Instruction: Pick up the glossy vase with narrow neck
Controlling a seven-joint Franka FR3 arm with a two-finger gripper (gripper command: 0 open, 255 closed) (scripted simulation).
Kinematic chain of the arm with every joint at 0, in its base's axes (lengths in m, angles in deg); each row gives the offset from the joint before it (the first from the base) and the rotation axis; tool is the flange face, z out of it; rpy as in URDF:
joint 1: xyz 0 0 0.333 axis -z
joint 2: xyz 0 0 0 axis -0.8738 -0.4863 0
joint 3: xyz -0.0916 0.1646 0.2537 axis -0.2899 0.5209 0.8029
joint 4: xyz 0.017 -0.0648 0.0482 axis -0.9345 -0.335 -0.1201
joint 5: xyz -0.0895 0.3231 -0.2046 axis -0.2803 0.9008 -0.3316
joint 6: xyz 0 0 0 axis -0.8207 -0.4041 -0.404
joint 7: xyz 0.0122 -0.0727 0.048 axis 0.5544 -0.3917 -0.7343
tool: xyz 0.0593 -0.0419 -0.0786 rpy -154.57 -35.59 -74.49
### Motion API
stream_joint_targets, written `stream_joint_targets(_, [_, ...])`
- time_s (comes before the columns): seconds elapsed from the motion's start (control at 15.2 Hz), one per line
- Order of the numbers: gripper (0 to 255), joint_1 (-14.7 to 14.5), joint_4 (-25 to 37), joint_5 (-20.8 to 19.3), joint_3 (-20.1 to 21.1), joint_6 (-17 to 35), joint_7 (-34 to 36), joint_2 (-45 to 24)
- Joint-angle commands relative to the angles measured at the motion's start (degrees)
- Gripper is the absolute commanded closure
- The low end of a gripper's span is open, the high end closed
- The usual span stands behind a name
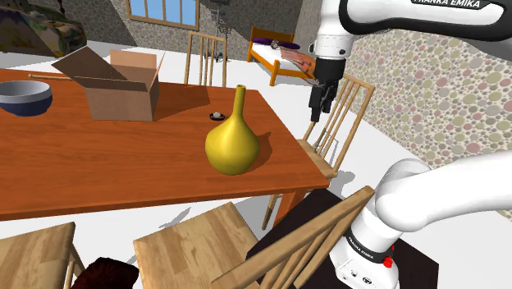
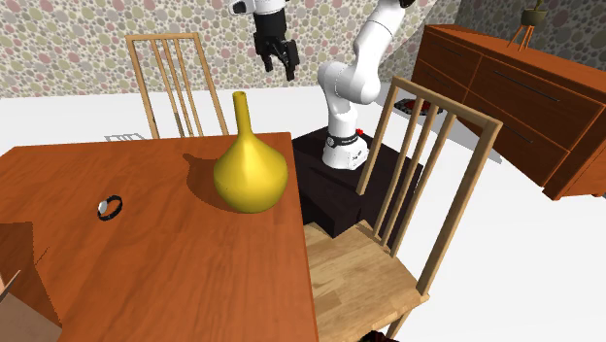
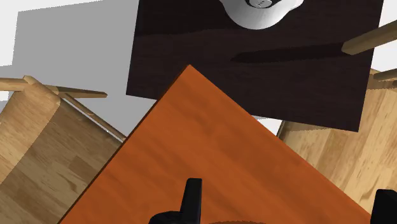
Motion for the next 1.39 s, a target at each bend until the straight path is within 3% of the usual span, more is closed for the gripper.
stream_joint_targets(0.0, [0,0.0,0.0,0.0,0.0,0.0,0.0,0.0])
stream_joint_targets(0.66, [0,-1.23,18.54,4.74,6.74,1.45,10.48,-19.07])
stream_joint_targets(1.25, [0,-2.67,41.91,4.42,11.5,-1.7,20.16,-38.3])
stream_joint_targets(1.32, [0,-2.73,42.23,4.39,11.52,-1.77,20.27,-38.53])
